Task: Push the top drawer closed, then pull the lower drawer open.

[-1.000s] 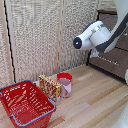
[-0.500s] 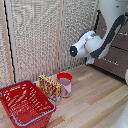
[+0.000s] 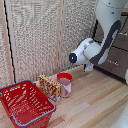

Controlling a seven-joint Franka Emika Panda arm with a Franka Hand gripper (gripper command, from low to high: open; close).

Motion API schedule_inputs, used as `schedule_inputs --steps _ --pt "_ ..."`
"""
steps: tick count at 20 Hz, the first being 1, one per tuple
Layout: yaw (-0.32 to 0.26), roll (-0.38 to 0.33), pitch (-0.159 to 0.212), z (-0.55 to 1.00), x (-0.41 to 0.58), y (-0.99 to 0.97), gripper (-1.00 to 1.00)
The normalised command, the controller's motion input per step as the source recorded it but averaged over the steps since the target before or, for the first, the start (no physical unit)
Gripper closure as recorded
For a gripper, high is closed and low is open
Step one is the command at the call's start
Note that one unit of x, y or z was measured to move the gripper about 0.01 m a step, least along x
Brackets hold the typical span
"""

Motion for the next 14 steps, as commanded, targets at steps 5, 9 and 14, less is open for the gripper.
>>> schedule_inputs --steps 5,9,14 --pt "-0.124 0.042 -0.005 -0.31 0.007 -0.32 -1.0" --pt "-0.148 0.026 -0.037 0.03 0.024 -0.49 -1.0" --pt "-0.079 0.003 -0.097 0.42 0.067 -0.39 -1.0"
